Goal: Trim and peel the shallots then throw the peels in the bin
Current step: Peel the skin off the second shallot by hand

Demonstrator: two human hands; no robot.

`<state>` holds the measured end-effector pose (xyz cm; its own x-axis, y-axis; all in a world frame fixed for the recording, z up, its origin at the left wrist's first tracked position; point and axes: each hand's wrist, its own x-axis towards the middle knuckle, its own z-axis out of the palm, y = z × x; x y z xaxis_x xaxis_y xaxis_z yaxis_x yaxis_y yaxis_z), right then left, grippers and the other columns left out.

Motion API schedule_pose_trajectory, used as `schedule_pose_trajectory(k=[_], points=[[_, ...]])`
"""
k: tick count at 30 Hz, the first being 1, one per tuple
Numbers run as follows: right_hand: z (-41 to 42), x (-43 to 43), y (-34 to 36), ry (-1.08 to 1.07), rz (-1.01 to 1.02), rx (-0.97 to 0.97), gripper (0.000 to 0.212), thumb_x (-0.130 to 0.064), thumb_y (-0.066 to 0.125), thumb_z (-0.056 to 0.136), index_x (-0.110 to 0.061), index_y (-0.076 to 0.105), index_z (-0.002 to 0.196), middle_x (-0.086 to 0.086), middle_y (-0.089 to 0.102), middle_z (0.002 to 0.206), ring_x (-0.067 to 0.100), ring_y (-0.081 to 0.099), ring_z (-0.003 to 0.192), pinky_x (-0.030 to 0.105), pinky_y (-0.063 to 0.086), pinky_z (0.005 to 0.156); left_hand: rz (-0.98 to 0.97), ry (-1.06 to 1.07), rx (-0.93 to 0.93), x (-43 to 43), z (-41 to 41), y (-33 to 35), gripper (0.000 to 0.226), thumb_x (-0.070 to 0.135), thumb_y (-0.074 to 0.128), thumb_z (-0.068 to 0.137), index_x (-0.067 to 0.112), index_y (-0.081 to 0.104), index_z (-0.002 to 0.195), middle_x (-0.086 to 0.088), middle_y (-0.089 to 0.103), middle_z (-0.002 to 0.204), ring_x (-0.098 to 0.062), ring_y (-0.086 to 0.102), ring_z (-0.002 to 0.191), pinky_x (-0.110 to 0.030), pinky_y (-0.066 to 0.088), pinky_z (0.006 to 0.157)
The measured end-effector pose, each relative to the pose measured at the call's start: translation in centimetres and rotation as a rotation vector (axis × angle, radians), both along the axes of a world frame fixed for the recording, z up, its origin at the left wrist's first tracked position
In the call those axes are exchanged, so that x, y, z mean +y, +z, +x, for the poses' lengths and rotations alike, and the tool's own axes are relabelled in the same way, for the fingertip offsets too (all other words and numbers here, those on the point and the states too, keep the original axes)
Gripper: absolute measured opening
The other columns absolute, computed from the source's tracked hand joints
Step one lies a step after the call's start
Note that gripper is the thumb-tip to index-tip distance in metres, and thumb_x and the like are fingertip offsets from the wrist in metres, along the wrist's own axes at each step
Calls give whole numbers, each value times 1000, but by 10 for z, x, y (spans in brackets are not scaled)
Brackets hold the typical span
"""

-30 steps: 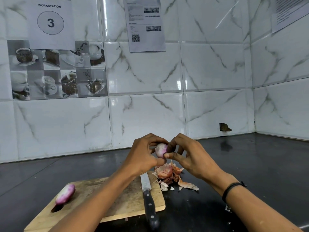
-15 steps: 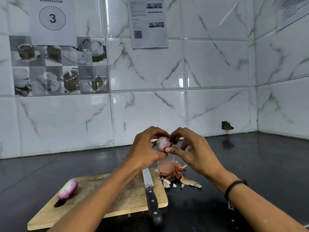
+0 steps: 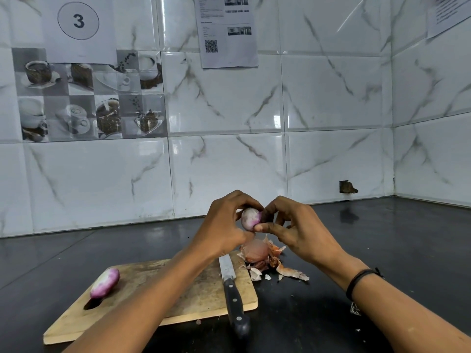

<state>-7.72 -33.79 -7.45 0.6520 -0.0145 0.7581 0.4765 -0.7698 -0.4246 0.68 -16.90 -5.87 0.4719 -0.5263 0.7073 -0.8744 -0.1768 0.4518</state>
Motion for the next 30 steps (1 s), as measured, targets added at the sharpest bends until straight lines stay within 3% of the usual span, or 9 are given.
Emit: schedule_pose_trajectory(k=[7,12,16,19,23,25,30], points=[[2,1,1,-68,-44,9,24,-42,77,85,-22,68,96,-16,65,90,0,58,78,10,43,65,-32,-1,89,1,2,0,53,1,87,58,27,71,101,13,70,103,-3,66,102,-31,59,91],[-2,-2,5,-58,-1,-19,29,-39,80,83,-30,70,108,-16,70,97,3,66,69,11,47,63,-41,22,83,4,3,2,52,5,88,56,31,70,98,15,70,102,-2,66,102,-38,59,90],[-1,0,4,-83,-21,-76,18,-27,79,87,-24,80,105,-20,70,90,-1,65,68,8,43,63,-35,33,81,4,4,1,52,6,90,56,31,70,98,15,69,102,-2,66,101,-37,59,89],[-2,-1,4,-145,-31,-119,12,-28,81,85,-26,81,97,-23,70,83,-1,64,71,7,42,61,-24,32,65,4,4,1,53,11,92,56,31,71,100,15,69,103,0,66,101,-34,59,89],[-3,-1,5,-191,-82,-121,7,-32,78,87,-30,77,93,-23,68,83,4,64,74,14,45,62,-9,37,51,3,4,2,53,14,94,58,28,71,104,14,70,104,-1,67,101,-22,57,89],[-2,-1,3,-184,-118,-91,7,-32,73,90,-29,72,96,-19,67,87,4,63,77,26,53,67,0,31,67,3,3,1,54,13,94,57,28,71,105,12,70,105,-3,68,101,-19,56,88],[-4,3,1,-193,-164,12,17,-37,56,97,-22,64,103,-13,62,90,3,58,81,28,51,69,5,-6,90,4,0,1,59,19,95,58,33,70,109,13,73,104,0,69,97,-25,58,88]])
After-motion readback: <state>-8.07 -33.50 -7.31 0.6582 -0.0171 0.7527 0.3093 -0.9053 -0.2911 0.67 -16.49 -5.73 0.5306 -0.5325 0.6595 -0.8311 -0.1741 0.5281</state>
